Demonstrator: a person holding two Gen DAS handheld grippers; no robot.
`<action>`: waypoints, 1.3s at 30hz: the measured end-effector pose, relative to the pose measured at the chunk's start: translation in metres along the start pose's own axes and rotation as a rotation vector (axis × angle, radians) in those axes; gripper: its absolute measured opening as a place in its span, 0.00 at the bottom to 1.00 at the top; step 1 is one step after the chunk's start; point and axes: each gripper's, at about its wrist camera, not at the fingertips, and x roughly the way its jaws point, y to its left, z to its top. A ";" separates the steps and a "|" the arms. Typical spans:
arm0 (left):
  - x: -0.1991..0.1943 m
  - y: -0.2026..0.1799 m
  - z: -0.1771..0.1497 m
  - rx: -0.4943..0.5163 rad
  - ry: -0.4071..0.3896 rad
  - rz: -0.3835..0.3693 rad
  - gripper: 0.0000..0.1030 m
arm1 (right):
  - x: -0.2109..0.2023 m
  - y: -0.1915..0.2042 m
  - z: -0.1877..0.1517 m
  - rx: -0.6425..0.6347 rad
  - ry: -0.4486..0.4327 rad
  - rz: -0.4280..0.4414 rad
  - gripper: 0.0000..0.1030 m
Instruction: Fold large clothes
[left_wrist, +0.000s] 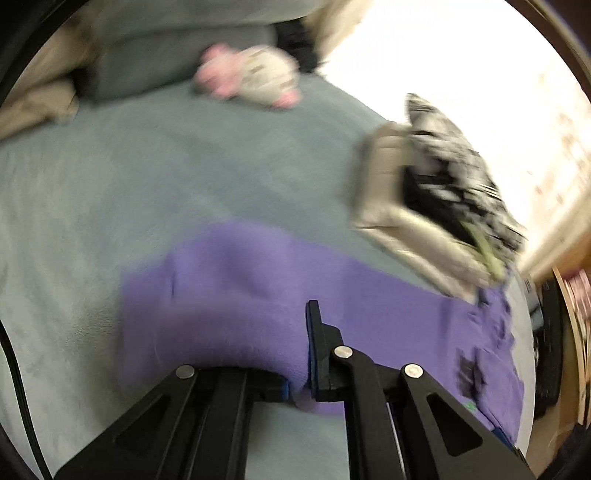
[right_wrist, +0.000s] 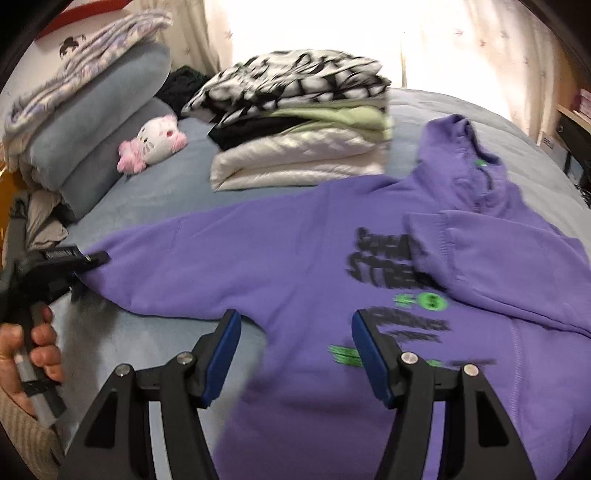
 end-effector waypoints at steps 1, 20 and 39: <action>-0.012 -0.020 -0.001 0.037 -0.009 -0.006 0.05 | -0.010 -0.011 -0.002 0.020 -0.010 -0.005 0.61; -0.002 -0.324 -0.197 0.527 0.249 -0.152 0.33 | -0.130 -0.209 -0.051 0.317 -0.109 -0.139 0.61; -0.008 -0.279 -0.237 0.420 0.360 -0.261 0.88 | -0.137 -0.233 -0.074 0.278 -0.091 -0.055 0.61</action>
